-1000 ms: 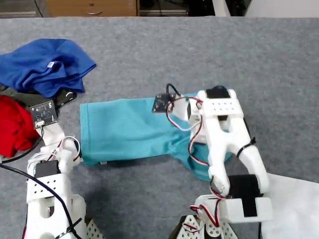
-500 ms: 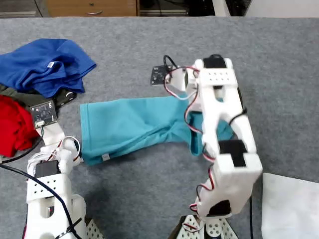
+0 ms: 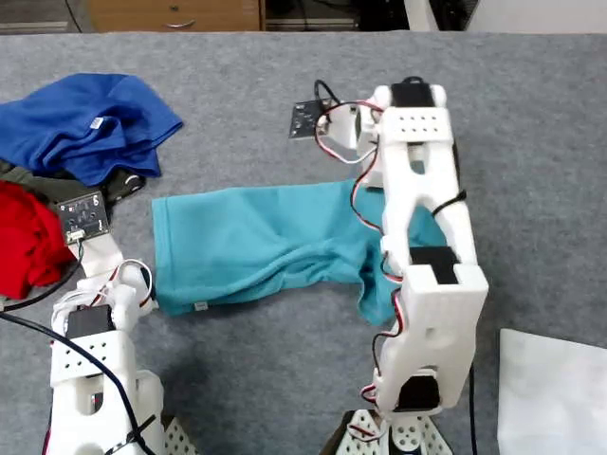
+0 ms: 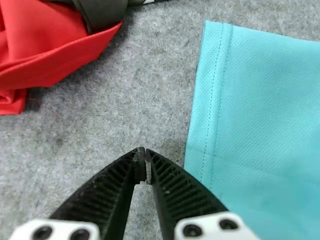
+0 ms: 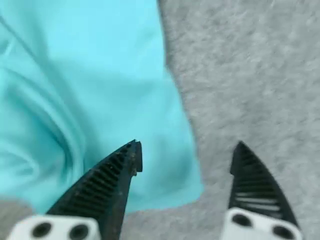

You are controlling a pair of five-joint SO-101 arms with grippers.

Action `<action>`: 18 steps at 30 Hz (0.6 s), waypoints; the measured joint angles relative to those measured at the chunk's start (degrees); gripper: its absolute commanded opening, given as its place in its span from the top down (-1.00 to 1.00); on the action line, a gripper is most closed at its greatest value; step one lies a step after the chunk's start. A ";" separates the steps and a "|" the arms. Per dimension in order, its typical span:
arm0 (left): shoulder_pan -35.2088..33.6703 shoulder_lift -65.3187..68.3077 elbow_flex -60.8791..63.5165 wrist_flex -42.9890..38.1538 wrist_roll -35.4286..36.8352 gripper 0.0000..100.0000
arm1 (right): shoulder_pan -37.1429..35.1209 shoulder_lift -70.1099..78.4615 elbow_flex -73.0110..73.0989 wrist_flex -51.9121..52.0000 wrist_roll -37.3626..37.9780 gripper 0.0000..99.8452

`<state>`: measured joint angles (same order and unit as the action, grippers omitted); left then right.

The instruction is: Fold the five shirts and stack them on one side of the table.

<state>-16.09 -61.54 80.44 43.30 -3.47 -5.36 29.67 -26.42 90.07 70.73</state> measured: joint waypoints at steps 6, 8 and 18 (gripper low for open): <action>0.00 0.00 0.00 0.00 0.00 0.96 | 2.99 -2.37 2.64 9.76 1.49 0.83; 0.00 0.00 0.00 0.00 0.00 0.96 | 4.48 -6.15 7.74 9.85 2.55 0.68; 0.00 0.00 0.00 0.00 0.00 0.96 | 3.69 -39.65 58.55 -10.73 3.34 0.53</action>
<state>-16.09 -61.54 80.44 43.30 -3.47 -1.67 -9.98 32.13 79.34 74.07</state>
